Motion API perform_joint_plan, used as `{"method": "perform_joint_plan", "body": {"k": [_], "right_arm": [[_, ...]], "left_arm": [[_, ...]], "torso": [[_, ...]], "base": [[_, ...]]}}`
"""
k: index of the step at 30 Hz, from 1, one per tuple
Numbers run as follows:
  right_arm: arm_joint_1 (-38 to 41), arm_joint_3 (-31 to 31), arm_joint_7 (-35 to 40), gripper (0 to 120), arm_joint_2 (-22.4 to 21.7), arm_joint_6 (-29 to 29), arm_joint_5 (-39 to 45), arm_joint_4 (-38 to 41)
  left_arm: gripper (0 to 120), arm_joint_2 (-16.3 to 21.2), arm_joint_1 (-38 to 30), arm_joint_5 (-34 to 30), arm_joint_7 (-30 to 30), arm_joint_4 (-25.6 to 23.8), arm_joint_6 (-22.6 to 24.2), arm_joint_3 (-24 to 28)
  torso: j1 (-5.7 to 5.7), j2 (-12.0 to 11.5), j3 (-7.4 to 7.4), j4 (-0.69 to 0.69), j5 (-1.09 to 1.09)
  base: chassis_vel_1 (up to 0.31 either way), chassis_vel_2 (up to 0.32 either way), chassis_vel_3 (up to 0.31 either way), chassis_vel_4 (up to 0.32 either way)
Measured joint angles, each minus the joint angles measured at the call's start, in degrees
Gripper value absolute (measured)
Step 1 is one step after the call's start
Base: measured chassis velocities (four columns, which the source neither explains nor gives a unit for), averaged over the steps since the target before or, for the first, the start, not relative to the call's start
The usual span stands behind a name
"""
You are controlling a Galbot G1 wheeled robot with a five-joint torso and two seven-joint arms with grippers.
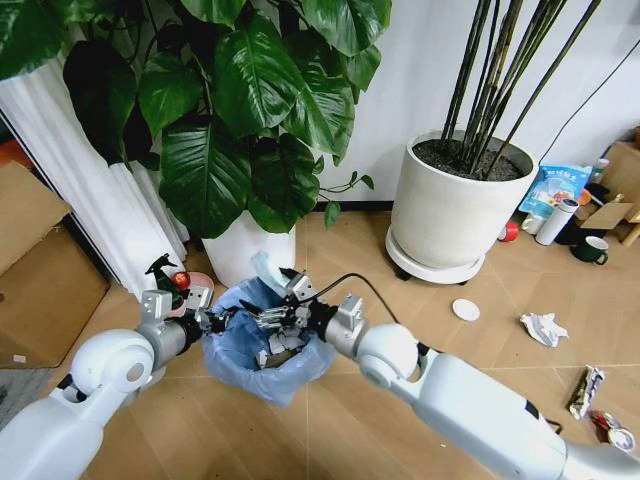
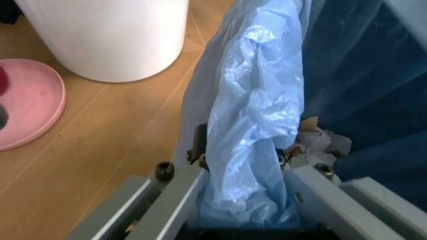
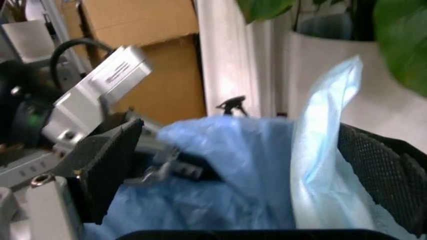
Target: Pick up the trash bin and place the garbage on the floor into it.
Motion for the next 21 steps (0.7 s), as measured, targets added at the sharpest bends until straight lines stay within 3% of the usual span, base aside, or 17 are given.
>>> {"method": "perform_joint_plan", "body": {"k": [6, 21], "right_arm": [[-1.01, -1.35, 1.78, 100, -1.40, -2.94, 1.14, 0.24], [-1.16, 2.79, 1.94, 100, -4.72, -2.55, -4.12, 5.52]], "left_arm": [[1, 0.02, 0.18, 0.04, 0.25, -0.30, -0.14, -0.30], [1, -0.04, 0.36, 0.33, 0.68, -0.27, -0.25, -0.39]], "torso": [[0.00, 0.00, 0.00, -0.01, 0.01], [0.00, 0.00, 0.00, 0.00, 0.01]], "base": [[0.000, 0.000, 0.000, 0.000], [0.000, 0.000, 0.000, 0.000]]}}
